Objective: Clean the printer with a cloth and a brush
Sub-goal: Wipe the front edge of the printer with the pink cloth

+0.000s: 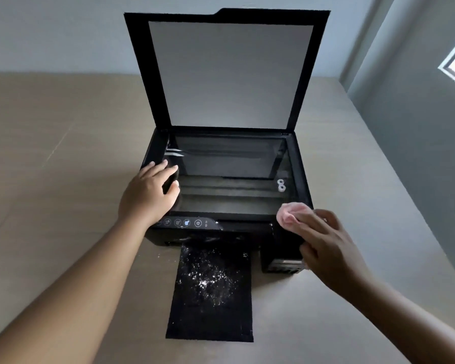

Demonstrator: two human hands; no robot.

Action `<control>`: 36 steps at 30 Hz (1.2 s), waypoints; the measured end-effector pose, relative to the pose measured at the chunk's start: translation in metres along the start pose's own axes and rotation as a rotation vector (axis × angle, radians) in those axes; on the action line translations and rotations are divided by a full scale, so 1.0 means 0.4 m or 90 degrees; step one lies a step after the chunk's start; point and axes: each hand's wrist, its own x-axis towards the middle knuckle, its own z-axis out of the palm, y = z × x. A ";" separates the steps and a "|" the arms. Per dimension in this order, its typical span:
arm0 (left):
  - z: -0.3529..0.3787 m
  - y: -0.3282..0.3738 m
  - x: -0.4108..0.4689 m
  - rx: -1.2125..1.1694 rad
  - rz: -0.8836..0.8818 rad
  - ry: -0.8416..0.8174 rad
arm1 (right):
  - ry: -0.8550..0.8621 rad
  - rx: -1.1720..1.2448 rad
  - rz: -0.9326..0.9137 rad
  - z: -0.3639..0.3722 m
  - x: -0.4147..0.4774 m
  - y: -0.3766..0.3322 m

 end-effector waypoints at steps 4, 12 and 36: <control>-0.003 -0.002 -0.008 0.006 -0.005 -0.002 | 0.047 0.070 0.022 -0.002 0.050 -0.004; -0.007 -0.004 -0.010 0.005 -0.011 0.009 | 0.040 0.071 0.023 0.079 0.062 -0.114; -0.029 -0.098 0.005 -0.090 0.170 -0.071 | 0.018 0.042 0.072 0.214 0.215 -0.480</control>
